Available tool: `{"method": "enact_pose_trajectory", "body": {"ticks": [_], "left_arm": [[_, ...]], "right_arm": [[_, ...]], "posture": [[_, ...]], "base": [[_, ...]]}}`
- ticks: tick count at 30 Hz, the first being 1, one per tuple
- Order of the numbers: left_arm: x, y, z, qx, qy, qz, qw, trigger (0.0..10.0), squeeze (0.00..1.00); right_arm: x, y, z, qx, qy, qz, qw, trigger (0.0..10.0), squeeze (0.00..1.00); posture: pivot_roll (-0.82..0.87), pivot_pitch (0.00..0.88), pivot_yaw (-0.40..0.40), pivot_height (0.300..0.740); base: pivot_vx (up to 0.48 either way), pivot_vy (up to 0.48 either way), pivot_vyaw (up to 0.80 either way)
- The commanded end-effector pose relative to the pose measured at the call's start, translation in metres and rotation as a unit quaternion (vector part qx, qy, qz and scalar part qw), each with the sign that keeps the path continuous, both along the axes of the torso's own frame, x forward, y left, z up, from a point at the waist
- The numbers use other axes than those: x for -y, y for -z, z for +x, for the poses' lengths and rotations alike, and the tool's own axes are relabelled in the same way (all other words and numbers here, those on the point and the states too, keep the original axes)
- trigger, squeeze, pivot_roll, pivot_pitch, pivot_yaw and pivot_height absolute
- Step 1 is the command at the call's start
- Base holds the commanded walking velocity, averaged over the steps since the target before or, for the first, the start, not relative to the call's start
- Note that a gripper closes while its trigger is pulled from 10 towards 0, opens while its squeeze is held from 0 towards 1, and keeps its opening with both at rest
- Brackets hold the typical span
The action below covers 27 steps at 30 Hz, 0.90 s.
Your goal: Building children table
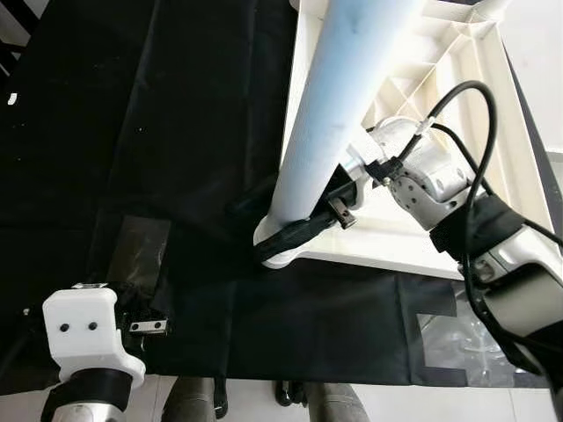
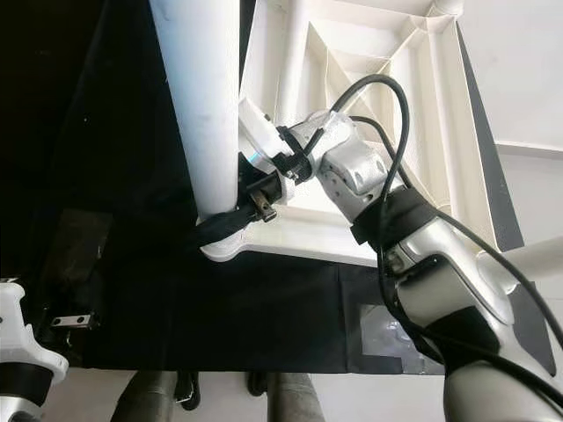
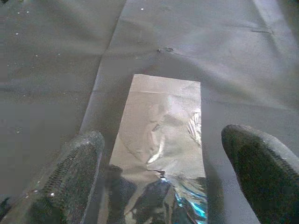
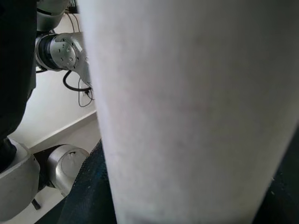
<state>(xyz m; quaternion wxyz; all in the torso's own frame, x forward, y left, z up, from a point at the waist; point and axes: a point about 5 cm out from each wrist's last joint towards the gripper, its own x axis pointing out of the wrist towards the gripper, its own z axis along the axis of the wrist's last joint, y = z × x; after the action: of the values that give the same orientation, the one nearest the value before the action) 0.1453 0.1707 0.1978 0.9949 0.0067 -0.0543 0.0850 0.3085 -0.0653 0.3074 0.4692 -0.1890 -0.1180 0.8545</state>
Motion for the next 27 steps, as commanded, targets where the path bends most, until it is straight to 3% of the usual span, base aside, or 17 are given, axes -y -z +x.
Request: {"method": "enact_pose_trajectory", "body": {"ticks": [1, 15, 18, 19, 20, 21, 22, 23, 24, 25, 27], "left_arm": [[0.0, 0.006, -0.001, -0.019, -0.002, -0.007, 1.0, 10.0, 0.0], [-0.001, 0.006, 0.001, -0.017, -0.001, -0.007, 1.0, 10.0, 0.0], [-0.001, 0.007, 0.001, -0.017, -0.002, -0.008, 1.0, 10.0, 0.0], [0.0, 0.007, 0.001, -0.017, -0.003, -0.009, 1.0, 10.0, 0.0], [0.0, 0.007, 0.001, -0.017, -0.003, -0.009, 1.0, 10.0, 0.0], [-0.003, 0.006, 0.001, -0.015, -0.015, -0.007, 1.0, 10.0, 0.0], [-0.003, 0.006, 0.001, -0.015, -0.015, -0.007, 1.0, 10.0, 0.0], [-0.006, 0.004, 0.003, -0.01, -0.025, -0.003, 1.0, 10.0, 0.0], [-0.006, 0.004, 0.003, -0.01, -0.025, -0.003, 1.0, 10.0, 0.0], [-0.012, 0.002, 0.005, -0.004, -0.035, 0.005, 0.999, 10.0, 0.0], [-0.022, 0.0, 0.012, 0.006, -0.041, 0.023, 0.999, 10.0, 0.0]], "right_arm": [[0.0, 0.038, -0.001, -0.076, -0.005, -0.056, 0.996, 10.0, 0.0], [0.005, 0.042, 0.004, -0.071, 0.017, -0.066, 0.995, 10.0, 0.0], [0.004, 0.045, 0.006, -0.063, 0.036, -0.066, 0.995, 10.0, 0.0], [0.003, 0.051, 0.007, -0.074, 0.086, -0.07, 0.991, 10.0, 0.0], [0.003, 0.051, 0.007, -0.074, 0.086, -0.07, 0.991, 10.0, 0.0], [0.0, 0.067, 0.0, -0.108, 0.207, -0.049, 0.971, 10.0, 0.0], [0.0, 0.067, 0.0, -0.108, 0.207, -0.049, 0.971, 10.0, 0.0], [0.001, 0.084, -0.01, -0.137, 0.318, -0.041, 0.937, 10.0, 0.0], [0.001, 0.084, -0.01, -0.137, 0.318, -0.041, 0.937, 10.0, 0.0], [0.003, 0.097, -0.02, -0.148, 0.418, -0.032, 0.896, 10.0, 0.0], [0.006, 0.104, -0.022, -0.138, 0.527, -0.004, 0.838, 10.0, 0.0]], "posture": [[0.08, 0.401, -0.105, 0.74], [0.07, 0.399, -0.11, 0.74], [0.07, 0.398, -0.114, 0.74], [0.06, 0.393, -0.131, 0.74], [0.06, 0.393, -0.131, 0.74], [0.06, 0.389, -0.143, 0.74], [0.06, 0.389, -0.143, 0.74], [0.06, 0.389, -0.135, 0.74], [0.06, 0.389, -0.135, 0.74], [0.05, 0.385, -0.122, 0.74], [0.04, 0.373, -0.109, 0.74]], "base": [[0.0, 0.0, 0.0], [0.0, 0.0, 0.0], [0.0, 0.0, 0.0], [0.0, 0.0, 0.0], [0.0, 0.0, 0.0], [0.0, 0.0, 0.0], [0.0, 0.0, 0.0], [0.0, 0.0, 0.0], [0.0, 0.0, 0.0], [0.0, 0.0, 0.0], [0.0, 0.0, 0.0]]}}
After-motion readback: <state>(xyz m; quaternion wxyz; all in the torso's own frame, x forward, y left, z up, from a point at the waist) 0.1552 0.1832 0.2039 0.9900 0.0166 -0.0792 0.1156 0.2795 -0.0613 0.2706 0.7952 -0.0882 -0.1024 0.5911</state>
